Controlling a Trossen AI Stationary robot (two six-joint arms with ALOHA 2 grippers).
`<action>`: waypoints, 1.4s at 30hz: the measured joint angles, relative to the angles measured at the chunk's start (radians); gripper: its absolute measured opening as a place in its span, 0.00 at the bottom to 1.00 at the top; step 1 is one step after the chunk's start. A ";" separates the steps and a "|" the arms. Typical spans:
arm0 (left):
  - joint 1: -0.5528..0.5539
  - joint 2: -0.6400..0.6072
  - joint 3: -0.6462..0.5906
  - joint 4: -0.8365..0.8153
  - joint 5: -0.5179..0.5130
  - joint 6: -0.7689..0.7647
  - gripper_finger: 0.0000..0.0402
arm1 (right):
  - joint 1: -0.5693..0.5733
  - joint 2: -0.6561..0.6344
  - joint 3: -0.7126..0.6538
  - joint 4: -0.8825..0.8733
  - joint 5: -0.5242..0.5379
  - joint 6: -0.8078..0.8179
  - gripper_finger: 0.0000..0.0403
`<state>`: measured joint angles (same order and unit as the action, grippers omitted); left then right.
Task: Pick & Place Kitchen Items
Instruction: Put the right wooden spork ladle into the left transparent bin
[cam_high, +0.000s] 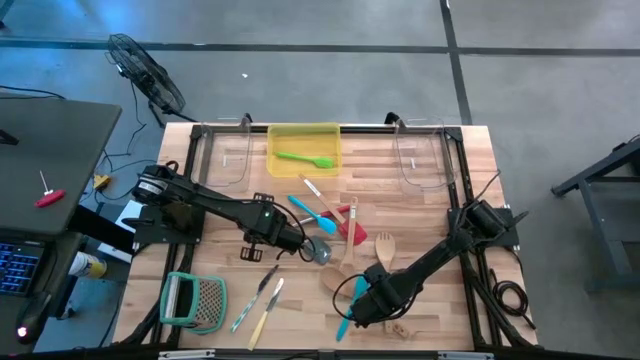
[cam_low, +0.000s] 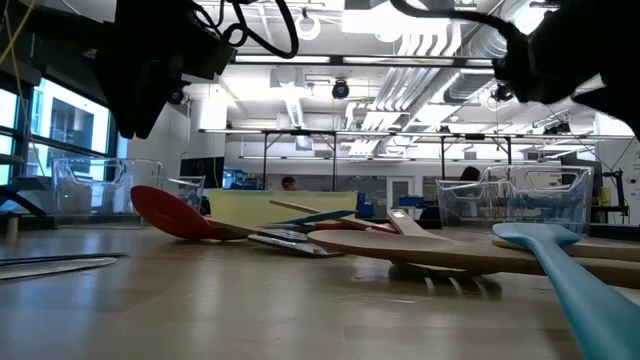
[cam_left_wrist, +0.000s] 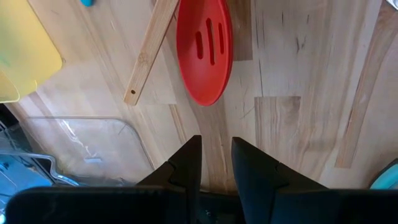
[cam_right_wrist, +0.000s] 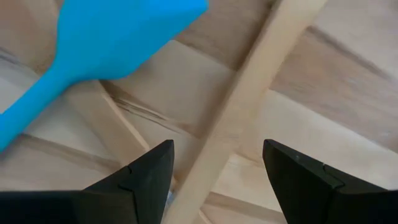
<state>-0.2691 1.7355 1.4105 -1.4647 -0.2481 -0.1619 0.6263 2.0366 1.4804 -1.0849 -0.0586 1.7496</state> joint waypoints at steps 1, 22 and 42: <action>0.000 0.000 0.000 0.000 0.000 0.000 0.21 | 0.000 0.000 -0.009 0.017 0.000 0.000 0.60; 0.000 0.000 0.000 0.008 0.001 -0.004 0.21 | 0.000 -0.005 -0.124 0.176 -0.029 0.035 0.55; 0.000 0.000 0.000 0.018 0.007 -0.011 0.21 | 0.001 -0.002 -0.125 0.189 0.007 0.104 0.18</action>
<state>-0.2691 1.7355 1.4105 -1.4464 -0.2416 -0.1734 0.6273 2.0350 1.3556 -0.8959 -0.0520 1.8536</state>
